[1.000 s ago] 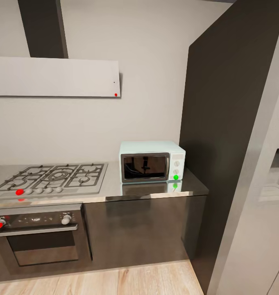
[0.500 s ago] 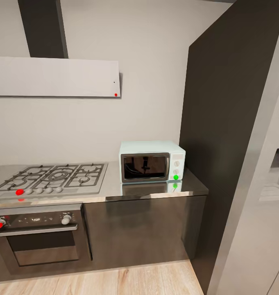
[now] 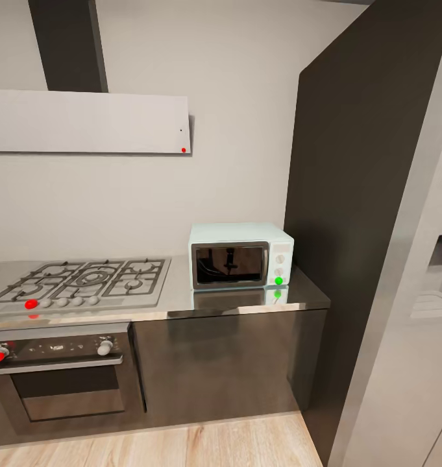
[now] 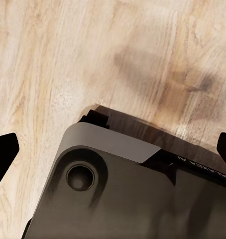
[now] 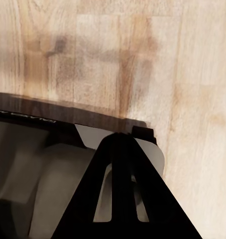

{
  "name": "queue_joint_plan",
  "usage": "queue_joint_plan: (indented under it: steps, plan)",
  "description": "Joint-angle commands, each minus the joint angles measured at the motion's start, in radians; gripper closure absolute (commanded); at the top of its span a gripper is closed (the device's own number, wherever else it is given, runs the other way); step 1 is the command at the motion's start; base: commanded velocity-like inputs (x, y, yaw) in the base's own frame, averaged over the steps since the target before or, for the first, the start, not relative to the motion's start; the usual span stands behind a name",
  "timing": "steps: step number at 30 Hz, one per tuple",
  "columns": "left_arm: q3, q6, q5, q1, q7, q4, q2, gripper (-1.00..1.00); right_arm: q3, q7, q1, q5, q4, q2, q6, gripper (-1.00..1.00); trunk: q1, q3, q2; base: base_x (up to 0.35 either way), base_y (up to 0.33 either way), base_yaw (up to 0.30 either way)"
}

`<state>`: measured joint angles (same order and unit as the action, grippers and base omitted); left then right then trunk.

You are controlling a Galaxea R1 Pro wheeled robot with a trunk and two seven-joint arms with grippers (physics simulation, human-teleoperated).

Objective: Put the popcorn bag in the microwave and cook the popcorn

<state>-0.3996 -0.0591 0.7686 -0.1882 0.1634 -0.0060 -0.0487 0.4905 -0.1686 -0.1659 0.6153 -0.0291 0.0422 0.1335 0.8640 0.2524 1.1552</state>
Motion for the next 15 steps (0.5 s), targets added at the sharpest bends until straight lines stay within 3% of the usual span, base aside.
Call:
queue_joint_plan:
  steps: [1,4,9,13,15]
  plan:
    - [-0.008,-0.002,0.008,-0.001,0.004,0.000,0.000,-1.00,0.007,-0.003,-0.001,0.006,-0.003,0.001,0.004,1.00,0.000,0.001,0.001,0.000,0.000,0.000]
    - [-0.008,-0.002,0.008,-0.001,0.004,0.000,0.000,-1.00,0.008,-0.001,-0.001,0.006,-0.003,0.005,0.000,1.00,0.000,0.001,0.001,0.000,0.000,0.000]
    - [-0.006,-0.003,0.008,-0.001,0.004,0.000,0.004,-1.00,0.013,0.003,-0.001,-0.001,-0.004,0.049,-0.004,1.00,0.000,0.001,0.001,0.000,0.000,0.000]
    - [-0.005,-0.004,0.015,-0.001,0.004,-0.002,0.046,-1.00,0.008,0.001,0.000,0.008,-0.005,0.036,-0.004,1.00,0.000,0.001,0.001,0.000,0.000,0.000]
    - [-0.005,-0.003,0.015,-0.001,0.004,-0.002,0.050,-1.00,0.007,0.001,0.000,0.009,-0.005,0.030,-0.003,1.00,0.000,0.001,0.001,0.000,0.000,0.000]
